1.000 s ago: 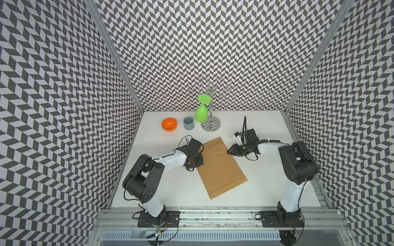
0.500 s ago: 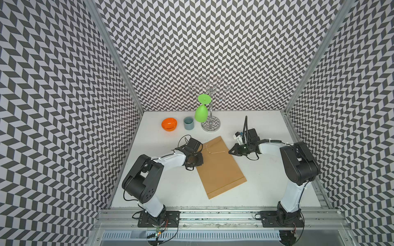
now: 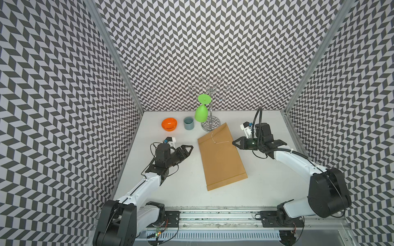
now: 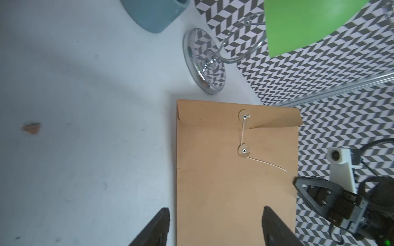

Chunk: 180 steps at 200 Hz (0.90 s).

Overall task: Open the file bag
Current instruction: Pick up the file bag from the center of the board.

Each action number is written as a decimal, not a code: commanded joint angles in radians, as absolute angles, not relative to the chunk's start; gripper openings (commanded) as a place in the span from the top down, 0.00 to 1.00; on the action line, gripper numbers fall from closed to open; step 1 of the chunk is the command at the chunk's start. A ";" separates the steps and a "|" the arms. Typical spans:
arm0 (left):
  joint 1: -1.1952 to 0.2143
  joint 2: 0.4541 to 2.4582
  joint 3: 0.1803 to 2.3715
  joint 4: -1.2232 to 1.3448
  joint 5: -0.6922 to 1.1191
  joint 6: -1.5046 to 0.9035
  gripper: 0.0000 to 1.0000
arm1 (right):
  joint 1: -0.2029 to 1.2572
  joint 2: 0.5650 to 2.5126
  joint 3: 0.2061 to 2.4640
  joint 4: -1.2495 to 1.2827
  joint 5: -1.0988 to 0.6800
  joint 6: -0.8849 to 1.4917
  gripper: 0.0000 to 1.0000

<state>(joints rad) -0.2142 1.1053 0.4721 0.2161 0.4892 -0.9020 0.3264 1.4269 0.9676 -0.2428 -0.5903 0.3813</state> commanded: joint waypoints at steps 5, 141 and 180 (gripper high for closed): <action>-0.229 1.118 0.654 0.236 0.594 -0.911 0.31 | 0.362 1.348 1.006 -0.282 -0.501 0.382 1.00; -0.491 1.434 1.673 -0.469 0.246 -0.229 0.37 | 0.561 1.298 1.459 -0.602 -0.138 0.273 1.00; -0.355 1.185 1.202 0.254 0.612 -0.148 0.26 | 0.564 1.300 1.539 -0.685 -0.206 0.242 1.00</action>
<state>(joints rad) -0.4469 1.3205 1.3758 -0.2432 0.3748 -0.2554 0.5606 1.3300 1.4933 -0.6556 -0.1787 0.2752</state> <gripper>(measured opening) 0.696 0.047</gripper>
